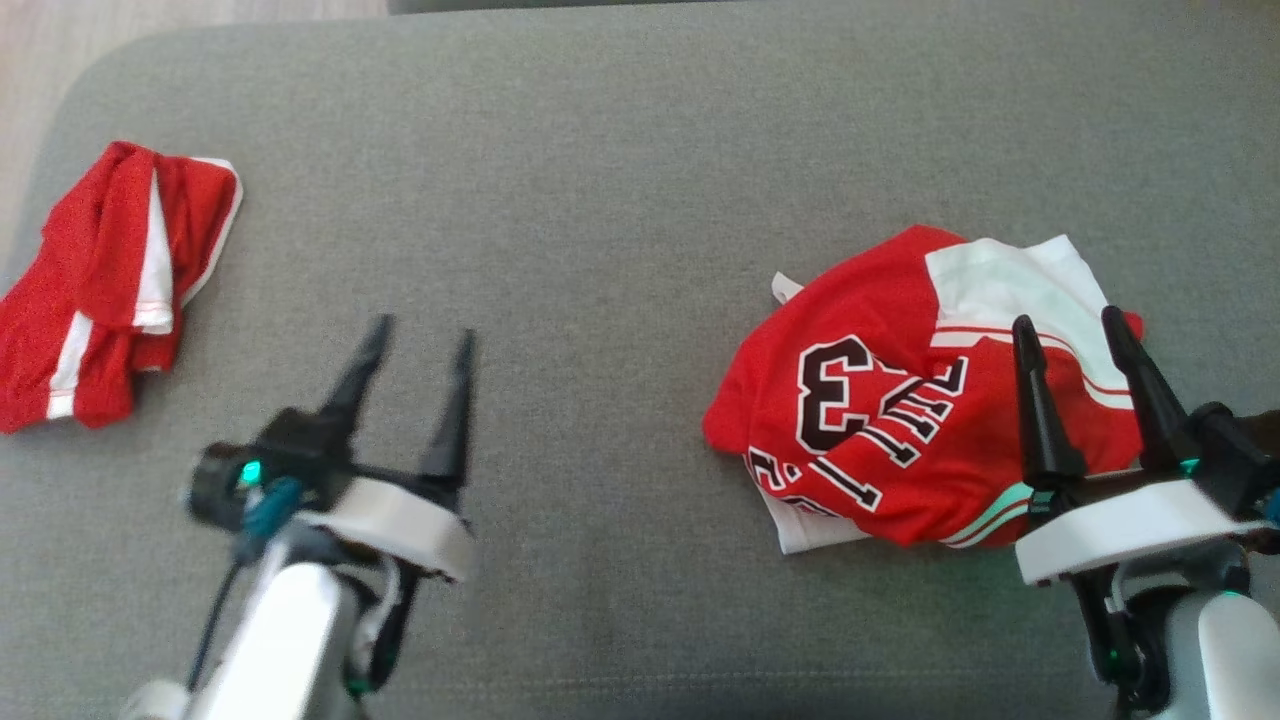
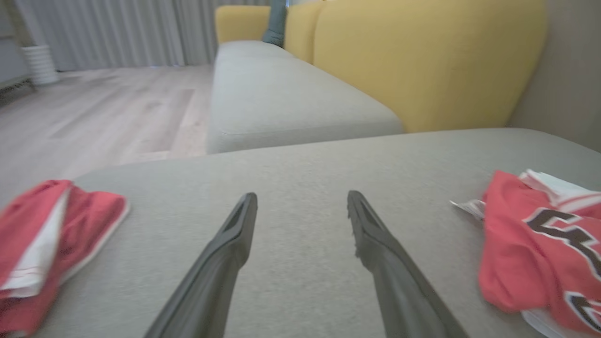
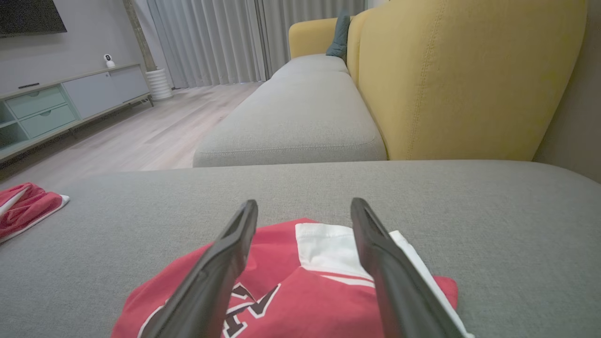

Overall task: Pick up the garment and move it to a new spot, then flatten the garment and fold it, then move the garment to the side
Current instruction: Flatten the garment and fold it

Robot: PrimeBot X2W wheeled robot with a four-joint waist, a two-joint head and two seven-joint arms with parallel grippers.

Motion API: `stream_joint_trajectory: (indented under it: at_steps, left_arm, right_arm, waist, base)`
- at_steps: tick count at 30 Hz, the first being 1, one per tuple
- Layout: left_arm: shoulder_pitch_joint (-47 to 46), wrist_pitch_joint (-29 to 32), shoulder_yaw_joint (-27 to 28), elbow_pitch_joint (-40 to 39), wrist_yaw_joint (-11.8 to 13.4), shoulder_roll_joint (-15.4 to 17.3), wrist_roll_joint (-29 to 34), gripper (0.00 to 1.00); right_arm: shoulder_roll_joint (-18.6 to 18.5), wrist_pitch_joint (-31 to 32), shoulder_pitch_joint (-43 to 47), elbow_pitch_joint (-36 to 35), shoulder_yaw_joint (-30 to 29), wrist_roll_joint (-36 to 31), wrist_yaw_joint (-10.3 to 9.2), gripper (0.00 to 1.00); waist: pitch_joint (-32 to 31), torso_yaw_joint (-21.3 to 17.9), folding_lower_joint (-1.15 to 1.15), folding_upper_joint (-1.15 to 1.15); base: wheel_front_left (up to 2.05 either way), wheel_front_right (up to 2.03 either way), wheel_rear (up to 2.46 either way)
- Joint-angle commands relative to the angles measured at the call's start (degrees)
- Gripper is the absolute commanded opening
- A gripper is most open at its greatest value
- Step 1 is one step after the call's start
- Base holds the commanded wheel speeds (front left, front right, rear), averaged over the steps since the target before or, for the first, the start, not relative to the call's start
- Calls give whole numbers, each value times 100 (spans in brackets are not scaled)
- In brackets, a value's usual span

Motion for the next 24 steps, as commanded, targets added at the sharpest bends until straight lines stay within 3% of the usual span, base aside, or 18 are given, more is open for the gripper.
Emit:
stream_joint_trajectory:
  at_steps: [1,11,23,24]
  left_arm:
    - [-382,94,14,-206,-119,-23,-24,100]
    - [-1532,1190,-1182,378,-825,-559,-106,100]
    - [-2240,1957,-1829,1759,-995,-609,-533,100]
    - [-2275,1950,-1839,1814,-997,-601,-562,43]
  right_arm:
    - [-36,22,-166,-180,163,37,-4,100]
    - [-36,-48,-358,-95,309,108,-4,100]
    - [-36,-246,-435,151,307,227,-4,100]
    - [-36,-259,-439,162,302,238,-4,100]
  waist:
    - [65,-48,0,0]
    - [468,-547,0,0]
    - [766,-1061,0,0]
    - [775,-1074,0,0]
  base:
    - [0,0,0]
    - [0,0,0]
    - [0,0,0]
    - [0,0,0]
